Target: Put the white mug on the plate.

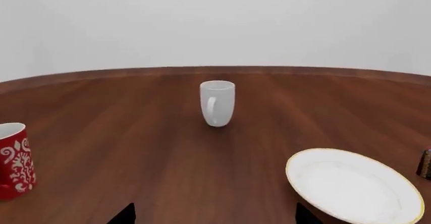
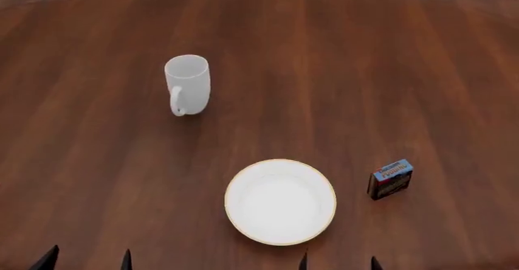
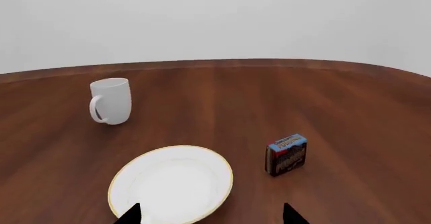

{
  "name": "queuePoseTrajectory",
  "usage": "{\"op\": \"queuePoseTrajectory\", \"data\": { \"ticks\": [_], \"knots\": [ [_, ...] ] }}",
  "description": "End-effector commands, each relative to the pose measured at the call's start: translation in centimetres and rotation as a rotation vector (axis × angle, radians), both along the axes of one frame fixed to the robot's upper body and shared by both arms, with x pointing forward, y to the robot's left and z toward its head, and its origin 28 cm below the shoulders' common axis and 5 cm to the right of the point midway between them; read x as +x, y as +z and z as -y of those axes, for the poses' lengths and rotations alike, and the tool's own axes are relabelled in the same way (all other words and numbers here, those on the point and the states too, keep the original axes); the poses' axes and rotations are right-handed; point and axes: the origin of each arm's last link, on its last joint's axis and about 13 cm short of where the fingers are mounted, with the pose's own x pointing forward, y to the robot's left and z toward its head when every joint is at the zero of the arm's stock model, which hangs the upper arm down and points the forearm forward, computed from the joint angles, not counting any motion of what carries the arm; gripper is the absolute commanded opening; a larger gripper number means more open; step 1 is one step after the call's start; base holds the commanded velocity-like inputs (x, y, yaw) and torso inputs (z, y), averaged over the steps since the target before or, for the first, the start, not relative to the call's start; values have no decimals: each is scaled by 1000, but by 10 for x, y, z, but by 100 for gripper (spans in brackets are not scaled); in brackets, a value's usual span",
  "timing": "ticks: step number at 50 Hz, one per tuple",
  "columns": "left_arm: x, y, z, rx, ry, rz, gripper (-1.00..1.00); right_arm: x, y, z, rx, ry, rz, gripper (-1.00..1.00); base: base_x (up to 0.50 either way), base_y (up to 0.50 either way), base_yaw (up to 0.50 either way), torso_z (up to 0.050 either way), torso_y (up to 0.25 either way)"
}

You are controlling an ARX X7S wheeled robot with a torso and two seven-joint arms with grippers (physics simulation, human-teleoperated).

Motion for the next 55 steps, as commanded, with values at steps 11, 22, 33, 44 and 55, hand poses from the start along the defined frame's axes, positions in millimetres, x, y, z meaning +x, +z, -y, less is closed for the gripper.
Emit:
{"op": "queuePoseTrajectory", "data": {
  "ticks": [11,22,33,44,55],
  "knots": [
    [3,6,-2,1,-3,21,100,5,15,-1,-6,-15,67,100,500,-124,0,0,0],
    [1,5,-4,4,7,23,100,5,18,-2,-11,-11,74,100,500,-117,0,0,0],
    [0,4,-5,2,8,22,100,4,17,-3,-15,-5,71,100,500,-111,0,0,0],
    [1,2,-4,2,3,18,100,3,17,-3,2,-18,80,100,124,-23,0,0,0],
    [1,2,-5,4,-1,15,100,2,16,-4,-20,-16,72,100,0,15,0,0,0]
  ]
}}
